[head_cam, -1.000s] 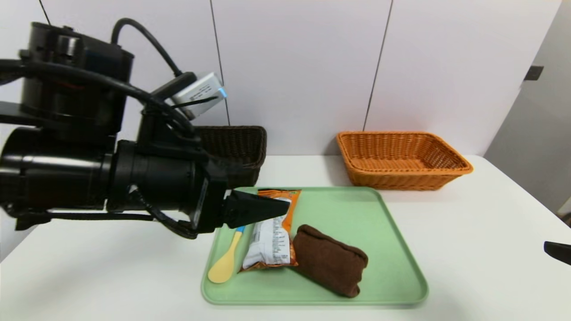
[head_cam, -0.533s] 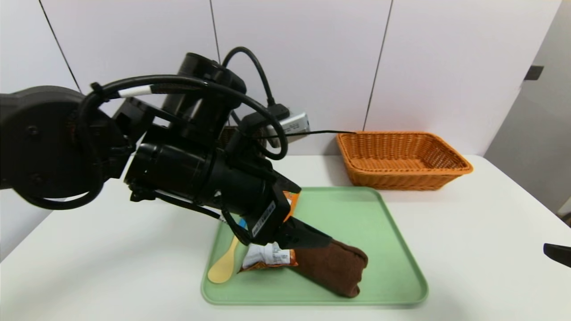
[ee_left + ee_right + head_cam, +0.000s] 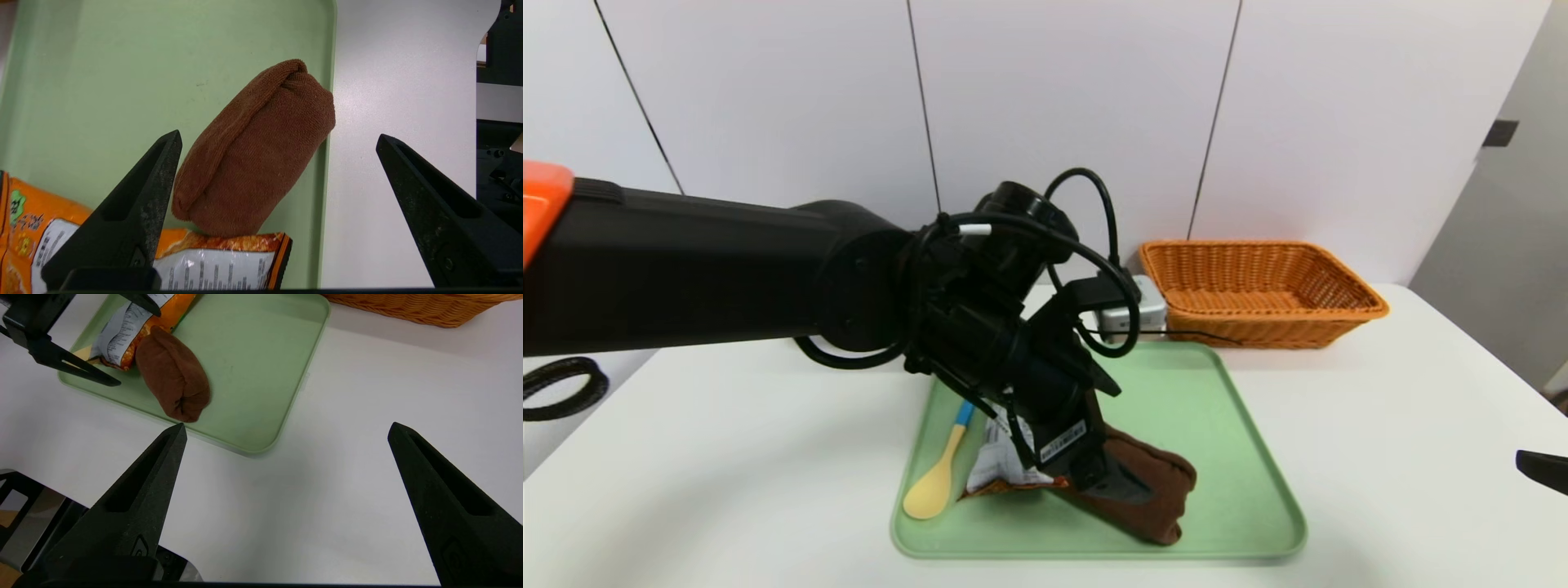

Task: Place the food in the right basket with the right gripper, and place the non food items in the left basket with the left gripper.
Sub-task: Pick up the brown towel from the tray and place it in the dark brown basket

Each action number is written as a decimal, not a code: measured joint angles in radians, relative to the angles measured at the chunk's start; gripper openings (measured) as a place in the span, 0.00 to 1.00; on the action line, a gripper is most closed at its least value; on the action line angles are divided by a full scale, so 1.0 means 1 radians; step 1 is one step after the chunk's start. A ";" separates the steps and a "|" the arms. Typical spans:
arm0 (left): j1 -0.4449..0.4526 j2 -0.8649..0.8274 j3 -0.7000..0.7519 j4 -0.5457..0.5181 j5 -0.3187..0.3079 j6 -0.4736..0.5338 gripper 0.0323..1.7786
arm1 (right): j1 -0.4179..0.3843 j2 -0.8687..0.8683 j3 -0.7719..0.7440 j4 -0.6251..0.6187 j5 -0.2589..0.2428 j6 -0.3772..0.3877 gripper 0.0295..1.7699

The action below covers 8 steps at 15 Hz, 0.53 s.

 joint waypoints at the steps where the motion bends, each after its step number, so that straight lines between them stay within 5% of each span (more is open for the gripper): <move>1: -0.007 0.025 -0.011 -0.002 0.001 0.003 0.95 | 0.000 0.000 0.004 0.000 0.000 0.000 0.96; 8: -0.016 0.130 -0.036 0.002 0.005 0.067 0.95 | -0.001 0.000 0.014 -0.001 0.000 0.002 0.96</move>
